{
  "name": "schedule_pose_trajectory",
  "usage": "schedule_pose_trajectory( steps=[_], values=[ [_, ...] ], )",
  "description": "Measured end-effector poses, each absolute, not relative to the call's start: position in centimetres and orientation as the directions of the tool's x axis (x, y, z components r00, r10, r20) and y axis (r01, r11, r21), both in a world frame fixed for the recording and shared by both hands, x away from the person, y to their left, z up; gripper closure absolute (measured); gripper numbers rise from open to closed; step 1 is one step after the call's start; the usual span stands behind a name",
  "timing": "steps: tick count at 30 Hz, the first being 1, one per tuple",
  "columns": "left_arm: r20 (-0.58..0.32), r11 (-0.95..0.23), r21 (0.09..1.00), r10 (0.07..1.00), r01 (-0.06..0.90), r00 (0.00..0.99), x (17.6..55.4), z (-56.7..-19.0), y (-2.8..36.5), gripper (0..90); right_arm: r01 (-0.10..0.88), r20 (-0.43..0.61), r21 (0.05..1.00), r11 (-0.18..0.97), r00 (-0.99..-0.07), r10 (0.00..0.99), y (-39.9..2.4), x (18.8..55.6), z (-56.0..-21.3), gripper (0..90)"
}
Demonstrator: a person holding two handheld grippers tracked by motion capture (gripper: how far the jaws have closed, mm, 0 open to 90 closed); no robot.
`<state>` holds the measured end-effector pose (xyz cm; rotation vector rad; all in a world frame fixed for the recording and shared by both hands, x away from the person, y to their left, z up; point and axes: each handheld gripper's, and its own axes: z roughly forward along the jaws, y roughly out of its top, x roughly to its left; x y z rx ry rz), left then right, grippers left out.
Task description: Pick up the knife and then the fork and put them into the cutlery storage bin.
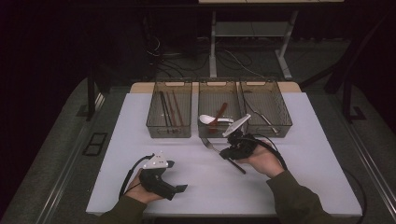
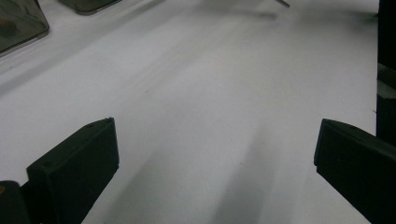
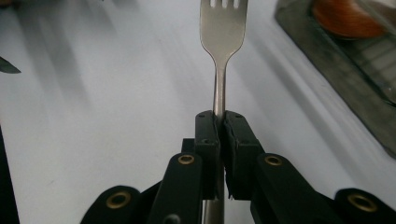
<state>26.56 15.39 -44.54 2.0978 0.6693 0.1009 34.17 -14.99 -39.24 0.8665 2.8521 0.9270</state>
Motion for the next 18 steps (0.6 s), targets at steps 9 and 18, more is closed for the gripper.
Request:
schedule_pose_trajectory(
  steps=[9, 18],
  values=[
    [-0.176, -0.444, 0.789, 0.498, 0.424, 0.849, 26.5, -44.6, 15.3, 0.0, 0.521, 0.155, 0.640, 0.565, -0.807, 0.569, -18.9, 34.7, -37.4, 84.9],
    [-0.175, -0.450, 0.788, 0.489, 0.419, 0.855, 26.6, -44.5, 15.4, 0.0, 0.532, 0.145, 0.715, 0.454, -0.747, 0.649, -22.7, 36.3, -34.8, 84.9]
  ],
)
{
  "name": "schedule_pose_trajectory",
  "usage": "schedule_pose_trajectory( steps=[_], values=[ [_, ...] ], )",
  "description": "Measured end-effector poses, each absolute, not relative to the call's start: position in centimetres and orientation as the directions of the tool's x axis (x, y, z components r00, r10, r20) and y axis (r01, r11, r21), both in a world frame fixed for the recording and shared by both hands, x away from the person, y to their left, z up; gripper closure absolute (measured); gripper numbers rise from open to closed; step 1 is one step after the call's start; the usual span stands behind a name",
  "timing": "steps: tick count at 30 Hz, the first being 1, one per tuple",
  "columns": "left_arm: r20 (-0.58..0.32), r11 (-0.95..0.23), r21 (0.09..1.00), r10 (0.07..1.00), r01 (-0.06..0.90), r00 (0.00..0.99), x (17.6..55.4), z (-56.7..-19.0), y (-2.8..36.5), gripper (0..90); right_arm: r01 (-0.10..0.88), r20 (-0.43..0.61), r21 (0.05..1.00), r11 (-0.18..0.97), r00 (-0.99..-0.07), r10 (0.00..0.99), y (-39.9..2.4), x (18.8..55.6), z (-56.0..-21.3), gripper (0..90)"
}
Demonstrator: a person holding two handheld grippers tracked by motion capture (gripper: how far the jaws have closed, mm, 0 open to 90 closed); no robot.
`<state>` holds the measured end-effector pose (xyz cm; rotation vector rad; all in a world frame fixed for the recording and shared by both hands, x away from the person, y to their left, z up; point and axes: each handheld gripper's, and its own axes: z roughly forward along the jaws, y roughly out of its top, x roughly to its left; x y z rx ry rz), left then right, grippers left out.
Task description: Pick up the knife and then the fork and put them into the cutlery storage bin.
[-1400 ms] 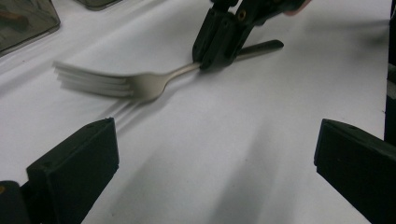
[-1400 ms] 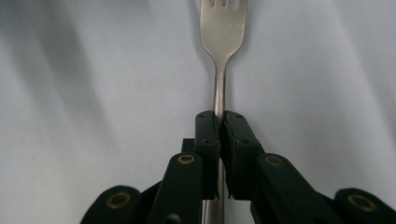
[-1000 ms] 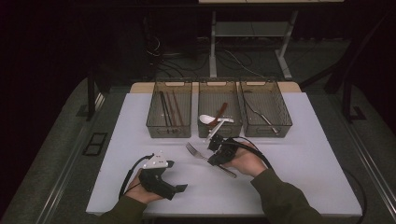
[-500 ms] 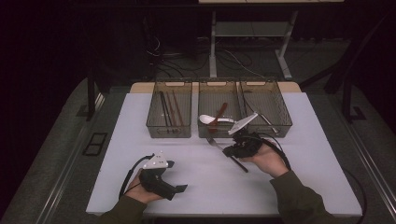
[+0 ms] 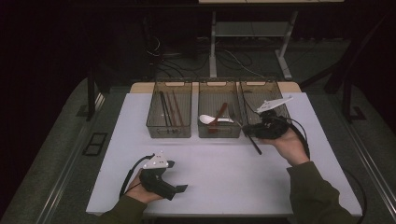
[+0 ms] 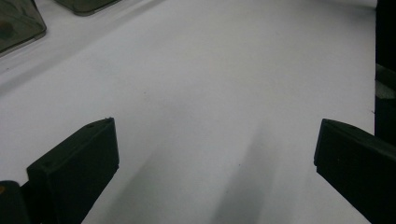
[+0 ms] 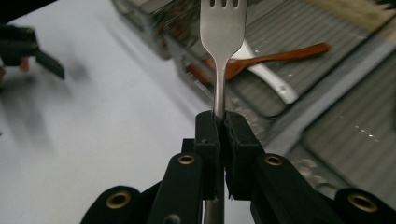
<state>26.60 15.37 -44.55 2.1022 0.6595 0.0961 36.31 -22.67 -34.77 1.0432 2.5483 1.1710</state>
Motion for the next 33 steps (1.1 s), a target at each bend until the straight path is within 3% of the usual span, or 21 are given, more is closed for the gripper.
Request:
schedule_pose_trajectory(
  steps=[19, 24, 33],
  values=[
    [-0.180, -0.441, 0.795, 0.484, 0.416, 0.856, 26.6, -44.5, 15.4, 0.0, 0.534, 0.082, 0.796, 0.284, -0.560, 0.825, -28.7, 41.6, -31.3, 84.9],
    [-0.176, -0.443, 0.797, 0.480, 0.411, 0.859, 26.5, -44.4, 15.4, 0.0, 0.525, 0.063, 0.816, 0.239, -0.493, 0.868, -29.7, 43.3, -31.7, 84.9],
    [-0.178, -0.440, 0.799, 0.478, 0.410, 0.860, 26.5, -44.4, 15.4, 0.0, 0.548, 0.053, 0.803, 0.234, -0.455, 0.889, -30.5, 44.5, -33.8, 84.8]
  ],
)
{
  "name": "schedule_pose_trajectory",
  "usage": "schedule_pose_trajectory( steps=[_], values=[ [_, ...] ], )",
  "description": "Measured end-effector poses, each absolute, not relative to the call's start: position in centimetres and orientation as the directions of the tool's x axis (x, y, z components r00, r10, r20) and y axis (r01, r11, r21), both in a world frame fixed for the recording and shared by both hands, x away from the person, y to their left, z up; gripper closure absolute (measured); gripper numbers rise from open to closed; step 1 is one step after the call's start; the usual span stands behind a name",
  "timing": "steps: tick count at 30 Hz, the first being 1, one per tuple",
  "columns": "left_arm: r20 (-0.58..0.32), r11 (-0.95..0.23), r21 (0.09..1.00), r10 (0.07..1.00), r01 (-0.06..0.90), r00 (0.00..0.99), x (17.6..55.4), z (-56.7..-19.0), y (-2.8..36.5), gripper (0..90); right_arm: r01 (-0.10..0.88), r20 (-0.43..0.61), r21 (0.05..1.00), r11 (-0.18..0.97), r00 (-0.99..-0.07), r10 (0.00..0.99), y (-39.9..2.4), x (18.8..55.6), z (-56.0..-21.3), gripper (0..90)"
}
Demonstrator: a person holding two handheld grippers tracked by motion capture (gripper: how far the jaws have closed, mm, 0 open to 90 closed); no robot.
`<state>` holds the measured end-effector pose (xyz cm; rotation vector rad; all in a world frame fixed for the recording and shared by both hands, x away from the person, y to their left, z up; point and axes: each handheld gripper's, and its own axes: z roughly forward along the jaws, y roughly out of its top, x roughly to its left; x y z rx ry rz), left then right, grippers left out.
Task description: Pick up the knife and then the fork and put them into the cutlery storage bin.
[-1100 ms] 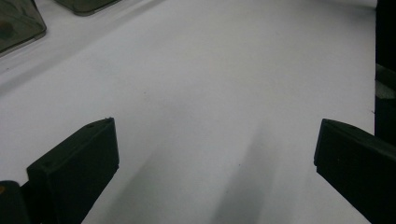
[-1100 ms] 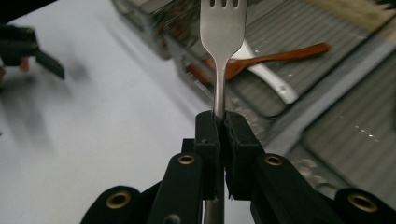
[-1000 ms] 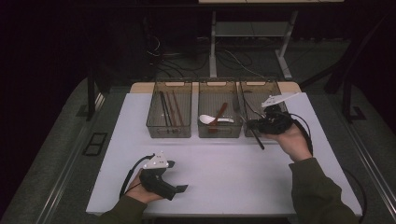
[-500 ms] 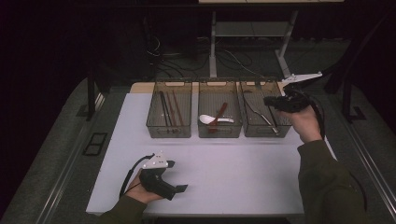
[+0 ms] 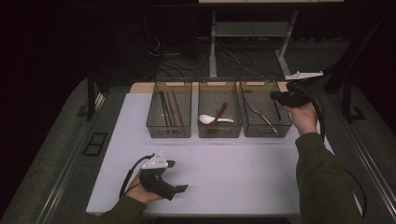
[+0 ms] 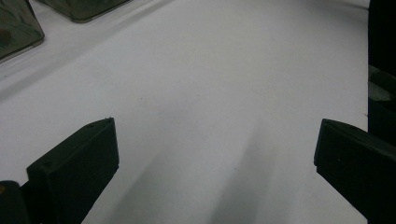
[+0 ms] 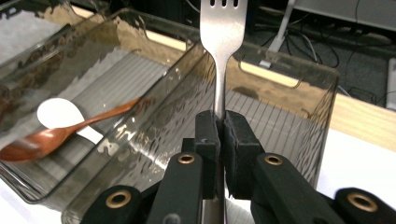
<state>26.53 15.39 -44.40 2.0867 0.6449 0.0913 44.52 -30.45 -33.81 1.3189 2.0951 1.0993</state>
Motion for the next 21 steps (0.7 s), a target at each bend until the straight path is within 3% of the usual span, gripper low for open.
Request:
schedule_pose_trajectory(
  steps=[21],
  values=[
    [-0.180, -0.442, 0.798, 0.475, 0.410, 0.861, 26.6, -44.4, 15.3, 0.0, 0.629, 0.075, 0.731, 0.265, -0.460, 0.885, -29.6, 44.8, -38.2, 84.8]
  ],
)
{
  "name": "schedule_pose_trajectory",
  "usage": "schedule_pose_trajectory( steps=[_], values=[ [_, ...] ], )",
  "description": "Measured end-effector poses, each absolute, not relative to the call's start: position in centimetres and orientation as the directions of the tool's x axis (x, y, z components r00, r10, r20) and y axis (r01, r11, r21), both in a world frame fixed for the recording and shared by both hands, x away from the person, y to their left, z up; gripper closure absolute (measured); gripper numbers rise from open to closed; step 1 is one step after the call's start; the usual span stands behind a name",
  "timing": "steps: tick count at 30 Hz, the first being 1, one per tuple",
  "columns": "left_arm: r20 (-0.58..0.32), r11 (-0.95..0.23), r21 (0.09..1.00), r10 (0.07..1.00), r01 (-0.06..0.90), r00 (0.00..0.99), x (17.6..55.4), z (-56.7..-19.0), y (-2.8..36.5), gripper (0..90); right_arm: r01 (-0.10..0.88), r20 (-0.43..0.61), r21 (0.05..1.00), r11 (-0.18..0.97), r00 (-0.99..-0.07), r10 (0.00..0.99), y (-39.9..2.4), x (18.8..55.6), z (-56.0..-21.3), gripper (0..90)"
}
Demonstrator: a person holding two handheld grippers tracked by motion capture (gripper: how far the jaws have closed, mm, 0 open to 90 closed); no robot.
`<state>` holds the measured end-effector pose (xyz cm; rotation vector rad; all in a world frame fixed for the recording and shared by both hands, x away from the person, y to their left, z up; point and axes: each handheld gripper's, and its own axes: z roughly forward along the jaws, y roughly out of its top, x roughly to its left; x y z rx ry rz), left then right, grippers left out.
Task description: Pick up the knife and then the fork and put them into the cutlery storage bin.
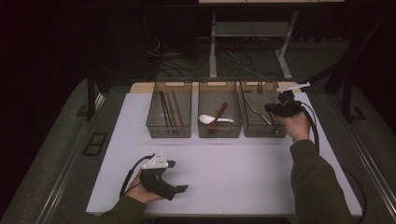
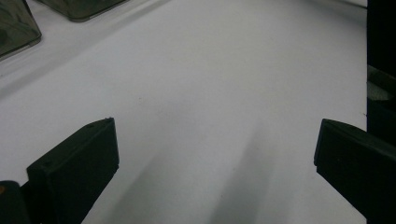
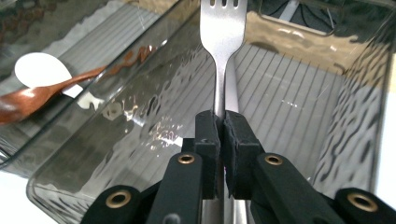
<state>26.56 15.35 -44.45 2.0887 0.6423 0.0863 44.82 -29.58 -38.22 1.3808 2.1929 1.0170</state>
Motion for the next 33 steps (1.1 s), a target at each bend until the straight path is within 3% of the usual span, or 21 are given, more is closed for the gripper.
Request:
schedule_pose_trajectory(
  steps=[12, 14, 23, 33],
  values=[
    [-0.184, -0.442, 0.796, 0.473, 0.413, 0.861, 26.5, -44.5, 15.3, 0.0, 0.682, 0.072, 0.671, 0.291, -0.450, 0.890, -28.7, 45.4, -39.8, 83.2],
    [-0.184, -0.442, 0.797, 0.472, 0.412, 0.862, 26.6, -44.5, 15.3, 0.0, 0.678, 0.064, 0.676, 0.291, -0.447, 0.892, -28.6, 45.4, -39.9, 70.5],
    [-0.181, -0.444, 0.796, 0.473, 0.411, 0.862, 26.6, -44.5, 15.3, 0.0, 0.652, 0.114, 0.717, 0.246, -0.458, 0.882, -29.0, 44.7, -39.2, 45.0],
    [-0.172, -0.450, 0.798, 0.469, 0.402, 0.866, 26.9, -44.5, 15.5, 0.0, 0.622, 0.089, 0.744, 0.246, -0.457, 0.885, -28.8, 43.5, -38.5, 20.4]
  ],
)
